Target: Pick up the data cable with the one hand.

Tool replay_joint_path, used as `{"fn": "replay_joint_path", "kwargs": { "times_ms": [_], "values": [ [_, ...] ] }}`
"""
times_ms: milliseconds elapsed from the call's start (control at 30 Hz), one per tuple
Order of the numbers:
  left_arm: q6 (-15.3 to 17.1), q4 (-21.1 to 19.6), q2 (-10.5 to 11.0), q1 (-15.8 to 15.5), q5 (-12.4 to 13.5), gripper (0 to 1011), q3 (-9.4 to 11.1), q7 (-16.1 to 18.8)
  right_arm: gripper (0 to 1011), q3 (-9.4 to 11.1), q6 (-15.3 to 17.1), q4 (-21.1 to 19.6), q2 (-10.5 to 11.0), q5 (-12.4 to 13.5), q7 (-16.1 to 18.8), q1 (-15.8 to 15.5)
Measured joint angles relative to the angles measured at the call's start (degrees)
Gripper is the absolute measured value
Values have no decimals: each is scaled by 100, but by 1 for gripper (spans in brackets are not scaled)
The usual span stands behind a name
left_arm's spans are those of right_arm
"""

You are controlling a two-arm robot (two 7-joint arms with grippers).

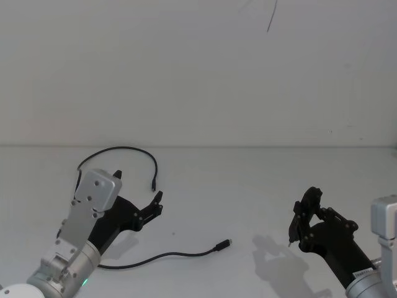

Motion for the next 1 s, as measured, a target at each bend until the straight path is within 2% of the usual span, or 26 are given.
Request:
{"fn": "replay_joint_path", "kwargs": {
  "times_ms": [1000],
  "values": [
    [3,0,0,0,0,1001,6,0,263,0,0,0,0,0,0,0]
  ]
}}
